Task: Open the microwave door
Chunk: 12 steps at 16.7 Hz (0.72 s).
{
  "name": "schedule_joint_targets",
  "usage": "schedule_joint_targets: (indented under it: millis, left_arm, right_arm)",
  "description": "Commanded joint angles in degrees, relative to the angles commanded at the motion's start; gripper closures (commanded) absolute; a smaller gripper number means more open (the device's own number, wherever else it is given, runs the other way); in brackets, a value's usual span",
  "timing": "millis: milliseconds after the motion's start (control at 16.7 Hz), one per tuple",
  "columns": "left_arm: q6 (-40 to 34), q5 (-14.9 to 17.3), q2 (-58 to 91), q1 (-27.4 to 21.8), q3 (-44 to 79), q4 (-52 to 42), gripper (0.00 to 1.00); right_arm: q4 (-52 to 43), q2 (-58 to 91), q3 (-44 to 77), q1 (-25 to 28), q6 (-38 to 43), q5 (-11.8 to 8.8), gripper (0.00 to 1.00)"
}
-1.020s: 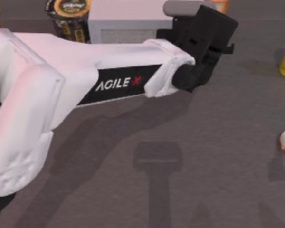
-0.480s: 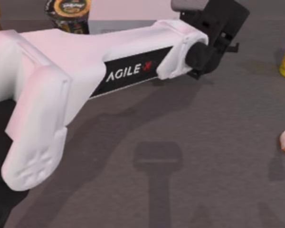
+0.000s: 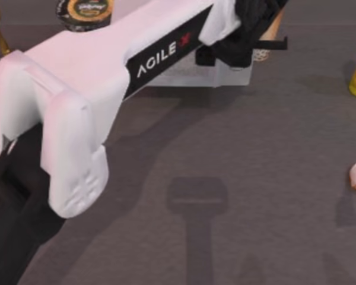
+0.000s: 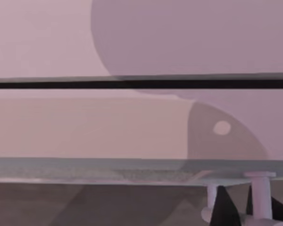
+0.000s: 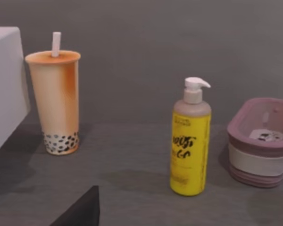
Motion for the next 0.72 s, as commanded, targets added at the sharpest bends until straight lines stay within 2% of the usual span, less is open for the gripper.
schedule_joint_targets:
  millis: [300, 720]
  left_arm:
    - [-3.04, 4.5, 2.86, 1.54, 10.33, -12.3, 1.0]
    - [-3.24, 4.82, 3.06, 1.66, 11.04, -13.03, 1.0]
  right_arm:
    - [0.0, 0.0, 0.0, 0.0, 0.0, 0.0, 0.0]
    - [0.0, 0.0, 0.0, 0.0, 0.0, 0.0, 0.0]
